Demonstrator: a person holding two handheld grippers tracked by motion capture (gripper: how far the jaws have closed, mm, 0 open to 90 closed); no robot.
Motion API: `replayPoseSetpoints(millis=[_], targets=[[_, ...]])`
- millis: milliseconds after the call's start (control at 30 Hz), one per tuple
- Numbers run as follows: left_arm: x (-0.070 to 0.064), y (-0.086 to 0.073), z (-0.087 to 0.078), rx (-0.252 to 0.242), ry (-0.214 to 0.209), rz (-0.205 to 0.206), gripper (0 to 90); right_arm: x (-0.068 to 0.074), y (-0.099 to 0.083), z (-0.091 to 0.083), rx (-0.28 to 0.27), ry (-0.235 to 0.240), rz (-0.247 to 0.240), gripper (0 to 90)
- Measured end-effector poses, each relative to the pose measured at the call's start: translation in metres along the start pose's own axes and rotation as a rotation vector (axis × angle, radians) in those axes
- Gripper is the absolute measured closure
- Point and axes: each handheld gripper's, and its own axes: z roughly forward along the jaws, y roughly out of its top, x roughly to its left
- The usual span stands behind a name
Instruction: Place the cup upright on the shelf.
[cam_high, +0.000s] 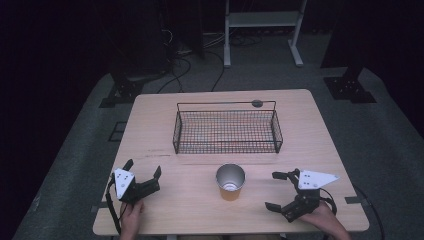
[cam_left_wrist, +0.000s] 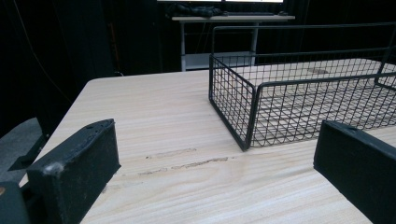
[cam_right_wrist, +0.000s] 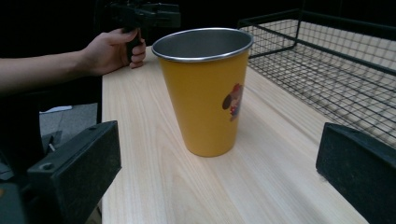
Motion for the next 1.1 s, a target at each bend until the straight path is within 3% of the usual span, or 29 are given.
replayPoseSetpoints(millis=[433,1100], targets=[[0.0,0.0,0.0,0.0,0.0,0.0,0.0,0.003,0.019,0.029,0.054,0.048,-0.023,0.0],[0.0,0.0,0.0,0.0,-0.001,-0.003,0.0,-0.002,0.026,0.064,0.073,0.048,-0.009,0.0]])
